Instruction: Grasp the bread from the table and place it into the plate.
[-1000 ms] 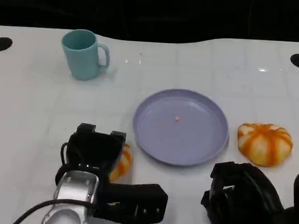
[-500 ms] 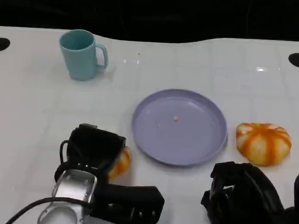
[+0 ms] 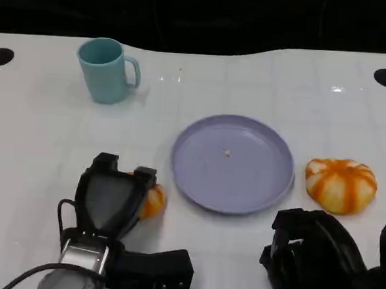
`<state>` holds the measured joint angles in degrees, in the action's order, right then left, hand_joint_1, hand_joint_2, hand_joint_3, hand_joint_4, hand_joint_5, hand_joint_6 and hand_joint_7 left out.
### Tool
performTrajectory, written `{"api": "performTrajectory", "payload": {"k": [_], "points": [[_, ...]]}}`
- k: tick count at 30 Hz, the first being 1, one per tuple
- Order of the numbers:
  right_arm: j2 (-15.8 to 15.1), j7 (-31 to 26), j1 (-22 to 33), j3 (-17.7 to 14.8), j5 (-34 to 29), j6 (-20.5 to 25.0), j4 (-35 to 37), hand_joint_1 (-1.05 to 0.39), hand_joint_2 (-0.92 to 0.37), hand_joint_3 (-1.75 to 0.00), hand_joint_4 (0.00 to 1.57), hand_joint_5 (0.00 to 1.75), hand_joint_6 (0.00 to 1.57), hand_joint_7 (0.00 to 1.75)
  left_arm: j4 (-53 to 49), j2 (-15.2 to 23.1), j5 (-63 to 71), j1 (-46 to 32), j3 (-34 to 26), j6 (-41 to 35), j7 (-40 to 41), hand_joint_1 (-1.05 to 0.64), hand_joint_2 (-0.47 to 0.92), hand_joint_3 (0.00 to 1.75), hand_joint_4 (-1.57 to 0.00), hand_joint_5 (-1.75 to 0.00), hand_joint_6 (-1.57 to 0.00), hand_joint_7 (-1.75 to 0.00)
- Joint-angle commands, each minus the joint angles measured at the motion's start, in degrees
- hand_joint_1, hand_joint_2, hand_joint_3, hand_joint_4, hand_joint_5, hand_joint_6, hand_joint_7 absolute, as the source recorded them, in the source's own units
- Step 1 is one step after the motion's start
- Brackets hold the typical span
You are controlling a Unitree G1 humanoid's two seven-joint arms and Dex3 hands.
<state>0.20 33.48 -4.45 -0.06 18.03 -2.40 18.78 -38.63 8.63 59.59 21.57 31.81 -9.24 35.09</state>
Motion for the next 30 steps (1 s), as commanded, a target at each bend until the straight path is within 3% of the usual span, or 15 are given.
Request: {"api": "performTrajectory", "payload": {"k": [1,3,7,8,9,13,23,30], "points": [[-0.48,-0.22,0.10,-0.53,0.50,0.77,-0.58,-1.05,-0.04,-1.42,1.51,1.41,1.57,1.01,-1.59,1.08,-0.94,0.03,0.51,-0.36,1.18,-0.28,0.27,1.51,-1.15,-1.75,-0.89,-1.01],[-0.47,-0.49,0.08,-0.46,0.27,0.85,-0.70,-1.05,-0.04,-1.42,1.51,1.41,1.57,1.01,-0.02,1.40,-1.06,-0.31,0.59,-1.01,0.28,-0.28,0.25,1.55,-1.16,-1.75,-0.88,-1.12],[-0.43,0.18,0.09,-0.46,0.28,-0.34,-0.17,-1.05,-0.05,-1.43,1.52,1.41,1.57,1.02,5.64,2.60,-1.82,-1.82,0.03,-1.48,-1.16,-0.25,0.22,1.56,-1.16,-1.75,-0.90,-1.08],[-0.45,0.04,0.15,-0.39,0.11,-0.38,-0.26,-1.05,-0.05,-1.43,1.51,1.41,1.57,1.02,6.94,2.94,-1.88,-2.11,-0.08,-1.72,-1.62,-0.24,0.18,1.60,-1.17,-1.75,-0.88,-1.30],[-0.47,-0.08,0.19,-0.34,-0.03,-0.41,-0.33,-1.05,-0.05,-1.44,1.51,1.41,1.57,1.02,7.93,3.19,-1.91,-2.36,-0.15,-1.91,-2.01,-0.24,0.17,1.61,-1.18,-1.75,-0.87,-1.40],[-0.49,-0.22,0.14,-0.43,0.09,0.04,-0.32,-1.05,-0.05,-1.44,1.50,1.40,1.57,1.02,13.99,4.81,-1.89,-3.63,-1.21,-2.16,-3.55,-0.22,0.18,1.65,-1.18,-1.75,-0.83,-1.59],[-0.51,-0.66,0.20,-0.22,-0.07,0.42,-0.69,-1.05,-0.05,-1.45,1.51,1.41,1.57,1.03,23.64,6.43,-2.57,-4.71,-4.50,-0.83,-3.82,-0.22,0.22,1.73,-1.19,-1.75,-0.85,-1.75],[-0.53,-0.31,0.07,-0.24,-0.14,-0.40,-0.08,-1.05,-0.04,-1.46,1.50,1.41,1.57,1.02,26.32,6.97,-2.12,-2.60,-6.05,0.44,-4.20,-0.23,0.11,1.63,-1.19,-1.75,-0.83,-1.75]]}}
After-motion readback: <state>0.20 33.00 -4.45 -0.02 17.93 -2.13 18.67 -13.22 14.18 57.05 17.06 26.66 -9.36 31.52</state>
